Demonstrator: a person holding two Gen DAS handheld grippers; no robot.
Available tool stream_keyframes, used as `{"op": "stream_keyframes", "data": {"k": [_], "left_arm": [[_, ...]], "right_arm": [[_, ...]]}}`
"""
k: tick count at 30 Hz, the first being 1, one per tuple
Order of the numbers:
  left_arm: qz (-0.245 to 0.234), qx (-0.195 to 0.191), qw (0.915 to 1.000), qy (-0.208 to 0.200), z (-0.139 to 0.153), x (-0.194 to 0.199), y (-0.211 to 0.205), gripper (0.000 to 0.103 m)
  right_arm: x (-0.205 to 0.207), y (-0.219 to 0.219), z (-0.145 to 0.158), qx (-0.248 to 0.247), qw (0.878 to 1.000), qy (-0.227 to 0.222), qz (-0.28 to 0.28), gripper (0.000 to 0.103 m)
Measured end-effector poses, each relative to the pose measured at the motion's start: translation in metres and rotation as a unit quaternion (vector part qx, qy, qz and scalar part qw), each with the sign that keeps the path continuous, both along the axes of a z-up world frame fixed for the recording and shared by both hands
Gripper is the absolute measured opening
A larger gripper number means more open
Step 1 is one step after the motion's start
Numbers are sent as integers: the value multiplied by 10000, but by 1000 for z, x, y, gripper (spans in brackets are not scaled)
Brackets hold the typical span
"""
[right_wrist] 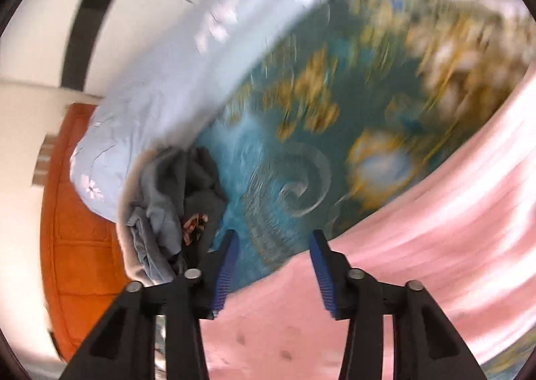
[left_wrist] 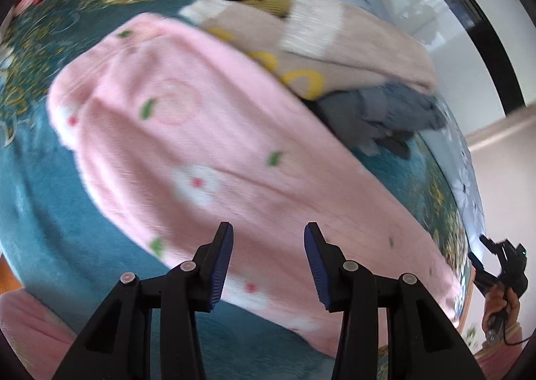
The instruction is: Fold clothes
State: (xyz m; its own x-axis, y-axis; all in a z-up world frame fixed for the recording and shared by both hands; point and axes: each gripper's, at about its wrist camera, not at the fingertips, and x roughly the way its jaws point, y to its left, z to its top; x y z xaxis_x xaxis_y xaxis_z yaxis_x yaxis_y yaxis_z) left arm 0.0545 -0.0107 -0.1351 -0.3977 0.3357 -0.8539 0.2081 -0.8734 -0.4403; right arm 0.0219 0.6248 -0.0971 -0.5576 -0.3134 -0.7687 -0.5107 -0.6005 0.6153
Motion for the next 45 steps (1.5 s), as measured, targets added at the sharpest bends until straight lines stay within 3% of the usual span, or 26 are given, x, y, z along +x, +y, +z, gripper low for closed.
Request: {"op": "stream_keyframes", "data": {"k": [2, 5, 11, 15, 20, 27, 31, 36, 42, 45], "left_arm": [[-308, -67, 9995, -7, -1, -3, 22, 45], [-870, -309, 9956, -127, -4, 7, 59, 45], [-1717, -1265, 9747, -663, -34, 9, 106, 45], [-1738, -1339, 9737, -619, -33, 10, 107, 45], [-1701, -1348, 9745, -562, -35, 9, 104, 45], [-1636, -1380, 9752, -560, -35, 7, 101, 45], [-1624, -1411, 9749, -569, -35, 4, 101, 45], [-1587, -1340, 9766, -560, -31, 7, 95, 45], [-1422, -1054, 9830, -489, -23, 7, 82, 45], [-1223, -826, 9885, -336, -18, 6, 77, 45]], "right_arm": [[28, 25, 14, 393, 9992, 21, 111, 50], [82, 65, 17, 514, 9986, -156, 31, 50], [180, 131, -7, 554, 9917, -710, -918, 49], [215, 164, -34, 391, 9817, -867, -1650, 49], [216, 179, -64, 217, 9757, -906, -1982, 49], [205, 190, -81, 351, 9725, -783, -2164, 50], [211, 187, -82, 306, 9717, -686, -2240, 42], [217, 181, -85, -233, 9644, -484, -2590, 28], [210, 167, -58, -186, 9586, -231, -2832, 16], [188, 151, -23, 16, 9681, 116, -2503, 15]]}}
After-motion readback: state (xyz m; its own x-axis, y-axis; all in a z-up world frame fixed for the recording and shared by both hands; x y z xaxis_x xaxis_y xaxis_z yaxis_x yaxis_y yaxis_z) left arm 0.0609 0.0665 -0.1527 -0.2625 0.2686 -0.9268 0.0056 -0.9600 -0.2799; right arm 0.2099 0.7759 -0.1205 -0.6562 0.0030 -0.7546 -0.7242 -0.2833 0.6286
